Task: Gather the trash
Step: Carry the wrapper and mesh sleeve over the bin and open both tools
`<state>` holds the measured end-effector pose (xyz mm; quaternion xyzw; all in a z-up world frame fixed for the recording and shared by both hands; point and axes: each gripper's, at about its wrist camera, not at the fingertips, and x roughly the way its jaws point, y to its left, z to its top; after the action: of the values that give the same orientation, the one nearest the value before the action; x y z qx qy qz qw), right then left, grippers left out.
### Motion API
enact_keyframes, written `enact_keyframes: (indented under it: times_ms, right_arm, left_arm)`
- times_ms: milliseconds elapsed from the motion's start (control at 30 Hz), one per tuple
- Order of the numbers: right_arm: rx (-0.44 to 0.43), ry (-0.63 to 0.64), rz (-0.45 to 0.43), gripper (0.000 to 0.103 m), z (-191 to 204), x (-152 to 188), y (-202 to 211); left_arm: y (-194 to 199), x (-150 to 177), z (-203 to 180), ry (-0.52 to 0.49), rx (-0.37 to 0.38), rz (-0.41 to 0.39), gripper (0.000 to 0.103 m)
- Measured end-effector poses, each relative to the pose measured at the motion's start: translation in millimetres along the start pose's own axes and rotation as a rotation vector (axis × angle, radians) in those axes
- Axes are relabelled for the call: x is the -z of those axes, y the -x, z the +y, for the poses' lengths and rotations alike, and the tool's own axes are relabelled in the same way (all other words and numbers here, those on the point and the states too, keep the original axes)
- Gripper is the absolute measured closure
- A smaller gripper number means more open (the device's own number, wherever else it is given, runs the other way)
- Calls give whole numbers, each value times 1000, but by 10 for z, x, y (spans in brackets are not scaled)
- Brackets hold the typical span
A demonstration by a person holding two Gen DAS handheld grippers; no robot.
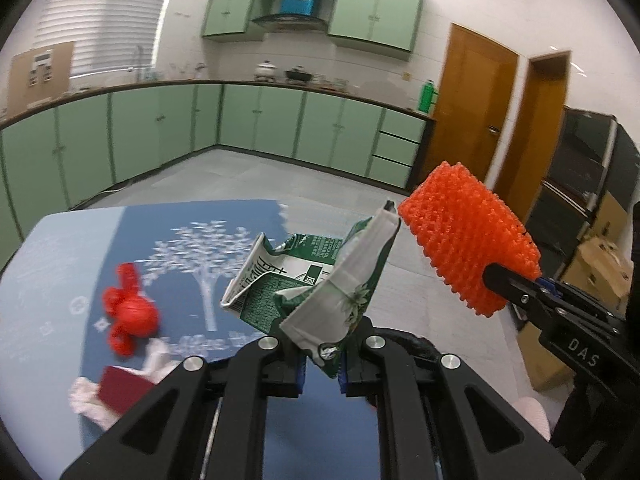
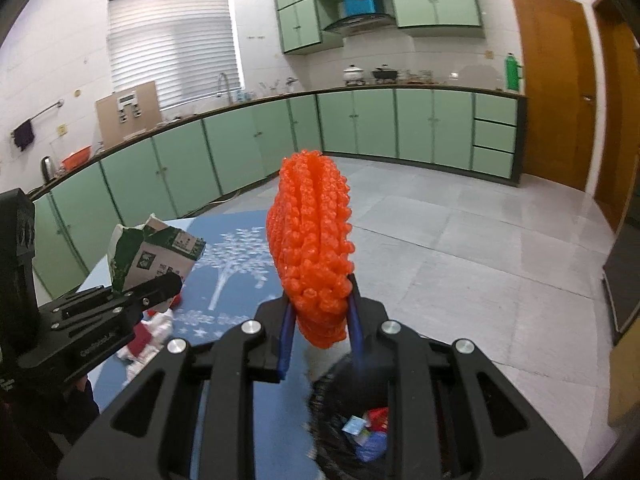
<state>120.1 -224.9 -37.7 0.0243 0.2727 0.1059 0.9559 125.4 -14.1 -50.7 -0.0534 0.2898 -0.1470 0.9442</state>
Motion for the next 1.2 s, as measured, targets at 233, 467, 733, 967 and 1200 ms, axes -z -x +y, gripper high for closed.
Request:
enact_keyframes:
  times_ms: [233,467,733,967,1200]
  right_arm:
    - [87,-46,7,81,-369,196,161]
    - [165,-88,26,81,-662,404,250]
    - [217,-129,79,81,-890,671,153]
    - [228,-165,116,81,-1017,804,13]
    - [246,-197,147,67,-1123,820,-144]
  left_arm:
    - [-189,79,-387,-50,101,28,92]
    - [-439,151,-759,-91,175,71,92]
    - [-697,282,-1018,-121,230,131,92]
    - [-934,379,-1132,-139,227,178,92]
    - [-1108,377,-1144,-129,246,234,88]
